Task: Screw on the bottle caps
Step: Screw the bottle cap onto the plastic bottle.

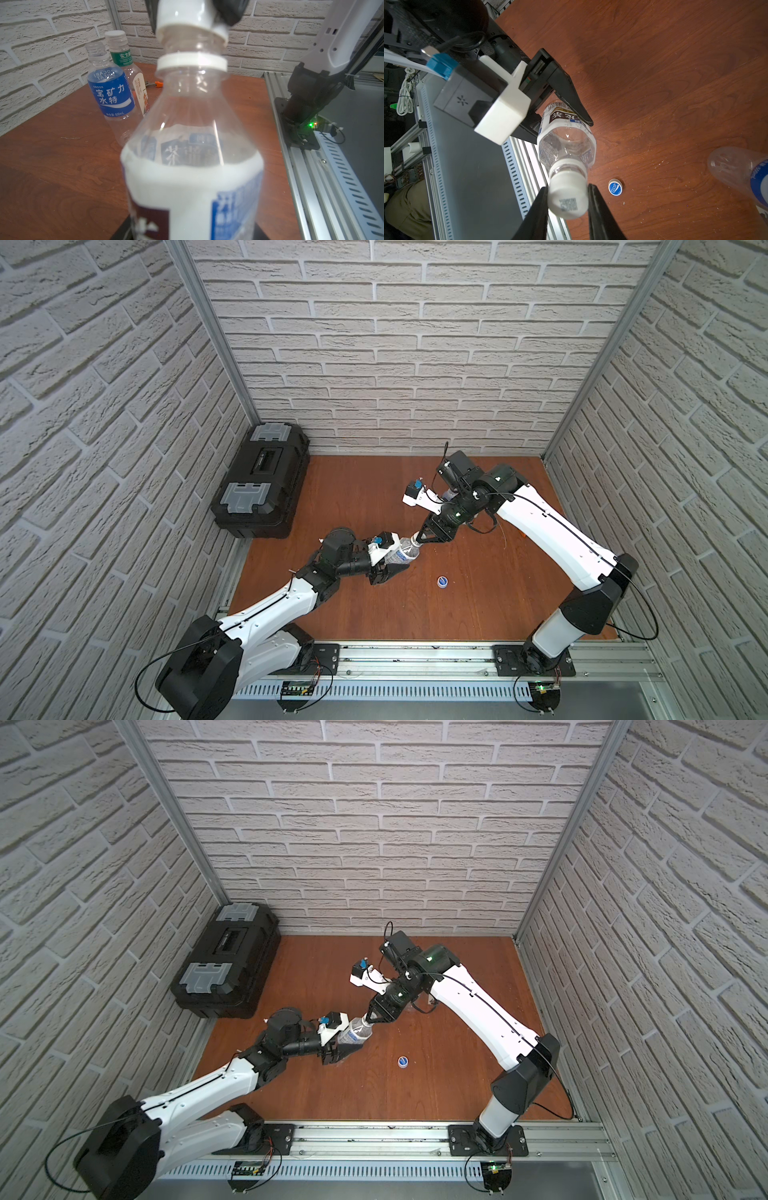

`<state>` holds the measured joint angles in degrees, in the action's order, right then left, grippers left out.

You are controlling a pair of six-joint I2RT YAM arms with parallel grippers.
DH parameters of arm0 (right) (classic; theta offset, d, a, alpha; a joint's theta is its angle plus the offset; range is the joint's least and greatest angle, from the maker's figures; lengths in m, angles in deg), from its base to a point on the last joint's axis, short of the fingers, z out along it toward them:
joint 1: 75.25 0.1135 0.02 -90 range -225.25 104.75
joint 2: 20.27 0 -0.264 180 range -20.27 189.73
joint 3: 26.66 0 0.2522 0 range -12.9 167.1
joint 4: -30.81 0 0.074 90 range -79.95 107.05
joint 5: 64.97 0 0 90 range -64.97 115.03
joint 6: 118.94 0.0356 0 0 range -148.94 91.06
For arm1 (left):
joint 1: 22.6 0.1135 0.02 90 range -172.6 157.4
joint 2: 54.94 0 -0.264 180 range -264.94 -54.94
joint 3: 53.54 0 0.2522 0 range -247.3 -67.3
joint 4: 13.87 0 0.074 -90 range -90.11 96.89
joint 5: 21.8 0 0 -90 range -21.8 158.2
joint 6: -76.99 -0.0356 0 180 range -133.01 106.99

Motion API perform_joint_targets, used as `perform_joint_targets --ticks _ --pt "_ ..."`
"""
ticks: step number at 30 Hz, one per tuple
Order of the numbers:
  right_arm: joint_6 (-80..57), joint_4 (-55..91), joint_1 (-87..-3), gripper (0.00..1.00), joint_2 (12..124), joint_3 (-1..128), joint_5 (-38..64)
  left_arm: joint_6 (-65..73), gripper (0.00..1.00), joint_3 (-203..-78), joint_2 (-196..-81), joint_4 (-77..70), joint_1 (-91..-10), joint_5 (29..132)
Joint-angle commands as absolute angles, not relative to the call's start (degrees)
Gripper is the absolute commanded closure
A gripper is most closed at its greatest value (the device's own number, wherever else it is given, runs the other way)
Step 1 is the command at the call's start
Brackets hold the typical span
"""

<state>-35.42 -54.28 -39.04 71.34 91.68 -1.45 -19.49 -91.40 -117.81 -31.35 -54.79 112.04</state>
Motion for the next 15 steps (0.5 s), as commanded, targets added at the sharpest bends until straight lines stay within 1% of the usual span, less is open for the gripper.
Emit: perform_joint_targets --ticks 1,10,15 --pt "-36.82 -54.64 -39.11 0.71 72.05 91.39 -3.27 -21.01 0.51 -93.7 -116.38 -33.94 -55.64 113.25" --pt "-38.84 -56.27 -39.04 0.71 74.11 90.91 -4.68 -22.15 0.52 -93.75 -114.49 -32.77 -56.26 112.44" --pt "-39.94 -54.52 -38.73 0.71 74.42 89.82 -9.76 -19.63 0.52 -93.31 -114.26 -35.78 -56.49 111.05"
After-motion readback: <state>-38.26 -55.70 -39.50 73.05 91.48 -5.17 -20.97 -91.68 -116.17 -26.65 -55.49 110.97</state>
